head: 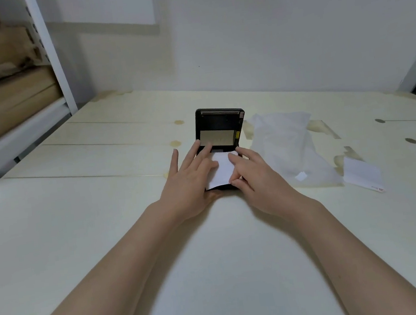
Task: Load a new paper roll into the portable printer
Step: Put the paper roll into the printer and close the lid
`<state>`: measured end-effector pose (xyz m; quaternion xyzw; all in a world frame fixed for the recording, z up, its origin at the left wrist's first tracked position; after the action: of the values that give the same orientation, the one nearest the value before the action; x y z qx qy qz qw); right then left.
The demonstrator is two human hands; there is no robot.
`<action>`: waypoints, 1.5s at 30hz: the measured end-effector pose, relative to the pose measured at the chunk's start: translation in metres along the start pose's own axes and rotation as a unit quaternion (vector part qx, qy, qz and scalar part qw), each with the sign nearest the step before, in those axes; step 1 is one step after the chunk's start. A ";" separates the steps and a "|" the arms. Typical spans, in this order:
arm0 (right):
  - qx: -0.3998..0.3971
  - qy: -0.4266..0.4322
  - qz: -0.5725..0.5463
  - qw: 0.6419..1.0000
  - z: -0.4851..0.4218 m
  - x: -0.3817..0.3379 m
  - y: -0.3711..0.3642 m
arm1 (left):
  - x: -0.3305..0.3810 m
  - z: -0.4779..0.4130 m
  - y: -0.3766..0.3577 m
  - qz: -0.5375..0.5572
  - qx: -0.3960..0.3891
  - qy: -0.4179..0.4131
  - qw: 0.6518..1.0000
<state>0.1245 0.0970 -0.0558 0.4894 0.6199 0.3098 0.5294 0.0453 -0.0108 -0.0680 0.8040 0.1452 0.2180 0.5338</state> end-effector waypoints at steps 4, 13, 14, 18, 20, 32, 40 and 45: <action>0.000 0.006 -0.009 1.000 0.008 -0.002 0.002 | -0.003 0.002 -0.002 -0.014 -0.035 -0.001 0.999; 0.027 0.039 0.014 0.999 0.014 -0.006 -0.003 | -0.011 0.002 0.000 0.041 -0.052 0.013 0.998; 0.023 0.032 0.010 0.999 0.015 -0.005 -0.004 | -0.013 0.002 0.000 0.050 -0.031 0.016 0.998; 0.045 -0.009 -0.039 0.998 0.014 -0.002 0.004 | -0.015 0.001 0.004 0.077 0.024 0.028 0.996; 0.147 -0.045 -0.098 0.983 0.012 0.003 0.024 | -0.015 0.000 0.005 0.083 0.028 0.034 0.996; 0.187 -0.040 -0.117 0.974 -0.059 0.002 0.065 | -0.025 0.003 0.014 0.087 0.120 0.115 0.982; 0.118 0.018 -0.119 0.986 -0.026 -0.003 0.036 | -0.020 0.006 0.028 0.050 0.175 0.119 0.976; 0.068 0.038 -0.073 0.994 -0.012 0.003 0.009 | -0.021 0.006 0.025 0.036 0.174 0.112 0.978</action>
<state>0.1154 0.1044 -0.0456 0.4653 0.6933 0.2458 0.4924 0.0299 -0.0354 -0.0516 0.8597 0.2107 0.2977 0.3577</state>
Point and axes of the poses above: each hand's wrist, its own z-axis away from the middle knuckle, its own y-axis out of the back of the hand, x = y × z, the point moved 7 cm from there along -z, towards the middle knuckle
